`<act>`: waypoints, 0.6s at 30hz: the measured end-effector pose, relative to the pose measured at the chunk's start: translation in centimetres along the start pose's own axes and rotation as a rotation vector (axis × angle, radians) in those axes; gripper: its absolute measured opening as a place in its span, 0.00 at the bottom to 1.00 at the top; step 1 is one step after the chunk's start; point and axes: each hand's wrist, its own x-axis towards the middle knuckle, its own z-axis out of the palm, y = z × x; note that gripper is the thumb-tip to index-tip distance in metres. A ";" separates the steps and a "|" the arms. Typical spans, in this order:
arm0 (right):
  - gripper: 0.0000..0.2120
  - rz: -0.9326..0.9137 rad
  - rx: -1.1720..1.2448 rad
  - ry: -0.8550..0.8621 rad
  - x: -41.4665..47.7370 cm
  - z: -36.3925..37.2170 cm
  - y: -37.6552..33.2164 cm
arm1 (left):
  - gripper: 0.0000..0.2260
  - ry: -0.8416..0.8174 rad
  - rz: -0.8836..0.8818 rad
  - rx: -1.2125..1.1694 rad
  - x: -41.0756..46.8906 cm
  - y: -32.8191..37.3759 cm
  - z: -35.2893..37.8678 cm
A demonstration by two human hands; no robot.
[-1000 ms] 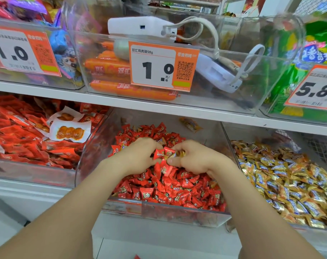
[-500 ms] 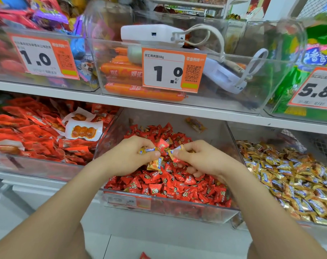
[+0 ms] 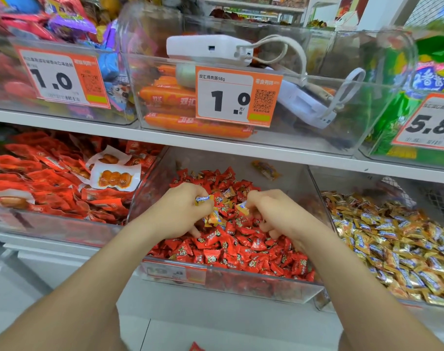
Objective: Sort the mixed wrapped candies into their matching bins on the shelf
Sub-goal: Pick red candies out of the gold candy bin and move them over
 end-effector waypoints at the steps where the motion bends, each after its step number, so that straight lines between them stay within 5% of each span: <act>1: 0.13 0.004 0.024 0.023 0.0 0.0 -0.1 | 0.12 0.004 -0.002 -0.039 0.0 0.1 0.0; 9: 0.22 -0.125 0.075 0.032 0.8 0.6 0.8 | 0.02 0.003 0.013 -0.329 0.3 0.4 0.4; 14: 0.17 -0.096 0.358 -0.125 0.7 1.1 0.3 | 0.10 0.073 0.015 -0.384 0.6 0.5 1.0; 18: 0.11 -0.101 0.532 -0.102 1.1 1.8 0.0 | 0.12 0.140 -0.100 -0.707 0.9 1.5 1.4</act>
